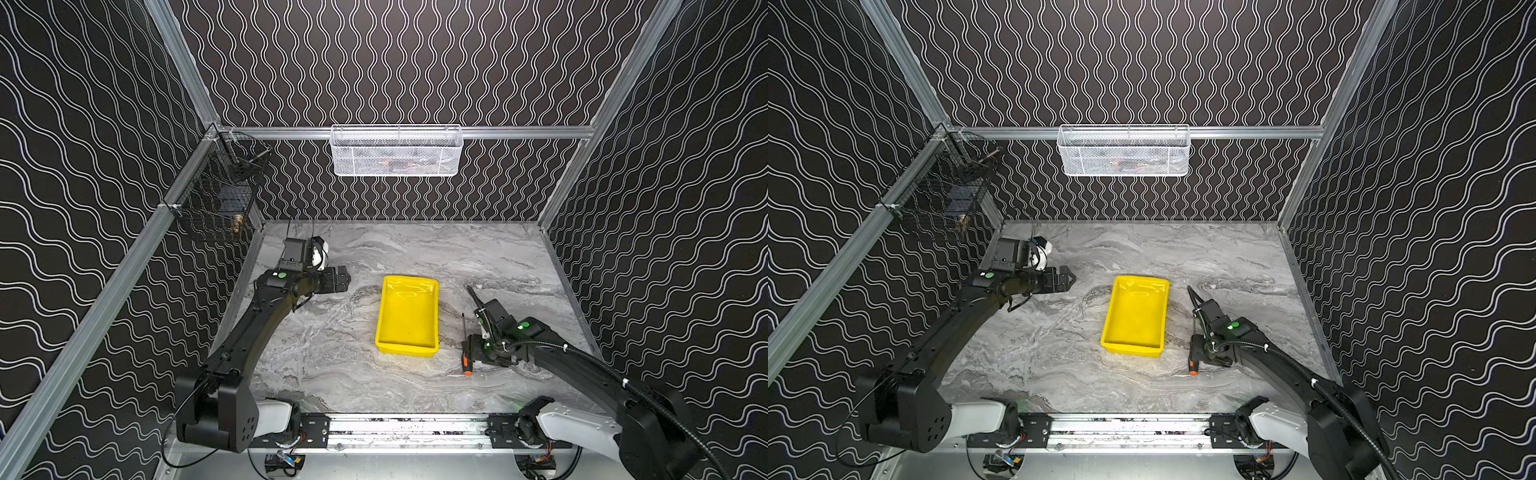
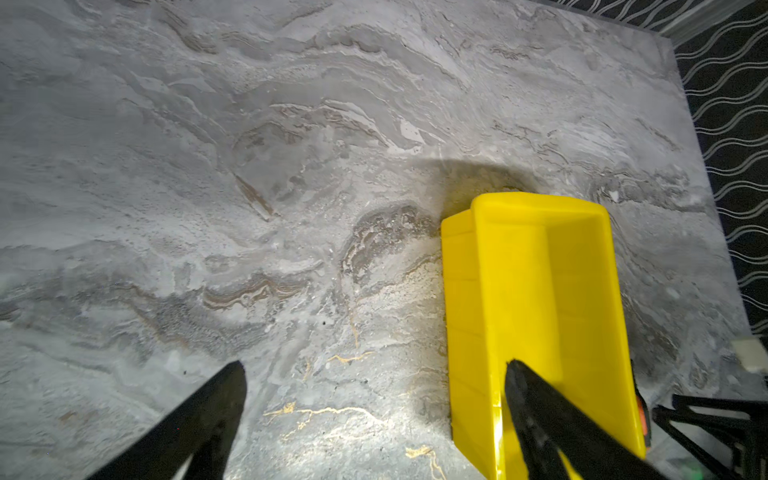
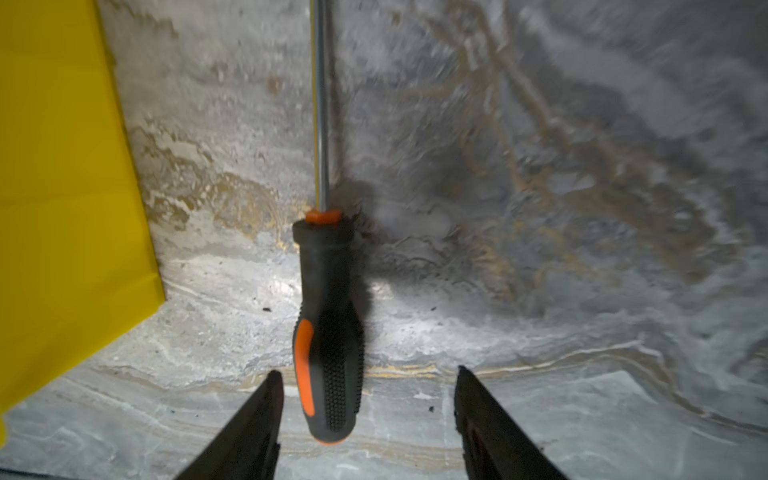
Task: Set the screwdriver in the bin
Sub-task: 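Close the right gripper on the black-and-orange screwdriver handle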
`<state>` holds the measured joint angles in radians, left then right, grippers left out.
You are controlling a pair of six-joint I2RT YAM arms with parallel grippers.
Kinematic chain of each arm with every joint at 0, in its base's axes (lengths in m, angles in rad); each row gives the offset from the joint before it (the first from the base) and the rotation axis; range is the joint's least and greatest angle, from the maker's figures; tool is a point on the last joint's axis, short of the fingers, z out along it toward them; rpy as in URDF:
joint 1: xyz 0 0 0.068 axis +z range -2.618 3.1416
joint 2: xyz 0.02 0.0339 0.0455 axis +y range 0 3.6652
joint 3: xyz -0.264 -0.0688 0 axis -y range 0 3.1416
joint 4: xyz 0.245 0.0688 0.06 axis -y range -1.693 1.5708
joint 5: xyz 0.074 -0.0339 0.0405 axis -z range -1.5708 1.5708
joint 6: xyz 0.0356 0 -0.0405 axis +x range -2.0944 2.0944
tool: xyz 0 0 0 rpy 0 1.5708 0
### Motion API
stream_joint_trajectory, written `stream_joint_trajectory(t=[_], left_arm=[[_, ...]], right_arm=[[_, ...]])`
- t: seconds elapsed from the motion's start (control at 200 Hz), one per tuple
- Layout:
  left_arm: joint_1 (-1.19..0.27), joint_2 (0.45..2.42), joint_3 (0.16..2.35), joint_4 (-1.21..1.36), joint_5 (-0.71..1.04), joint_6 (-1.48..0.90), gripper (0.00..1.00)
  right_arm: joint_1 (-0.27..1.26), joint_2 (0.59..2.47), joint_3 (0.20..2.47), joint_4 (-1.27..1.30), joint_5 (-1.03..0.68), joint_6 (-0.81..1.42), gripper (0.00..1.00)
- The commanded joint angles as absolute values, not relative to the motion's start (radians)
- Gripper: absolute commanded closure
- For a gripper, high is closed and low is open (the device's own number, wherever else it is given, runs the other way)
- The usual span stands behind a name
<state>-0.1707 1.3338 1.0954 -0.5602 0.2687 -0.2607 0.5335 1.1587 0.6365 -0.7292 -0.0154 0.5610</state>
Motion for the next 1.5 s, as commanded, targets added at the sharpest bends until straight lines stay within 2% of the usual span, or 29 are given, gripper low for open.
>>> stream_joint_trajectory(t=[0.0,0.245,0.601,0.731,0.971,1.086,1.497], left_arm=[[-0.171,1.331,1.091,-0.514,0.373,-0.252,0.01],[-0.171,1.319,1.085,-0.510,0.368,-0.246,0.02],[-0.171,1.321,1.086,-0.512,0.368,-0.244,0.01],[-0.172,1.321,1.085,-0.515,0.367,-0.243,0.01],[-0.170,1.325,1.086,-0.518,0.368,-0.244,0.01],[-0.172,1.326,1.087,-0.520,0.367,-0.245,0.01],[-0.170,1.327,1.091,-0.532,0.357,-0.246,0.01]], right_arm=[[0.549,1.188,0.630,-0.688,-0.003,0.592,0.35],[0.579,1.255,0.627,-0.644,0.018,0.594,0.41],[0.617,1.323,0.629,-0.610,0.032,0.601,0.57],[0.627,1.327,0.625,-0.611,0.044,0.607,0.60],[0.629,1.304,0.611,-0.597,0.032,0.613,0.81],[0.629,1.282,0.620,-0.614,0.043,0.612,0.86],[0.629,1.245,0.759,-0.742,0.176,0.535,0.90]])
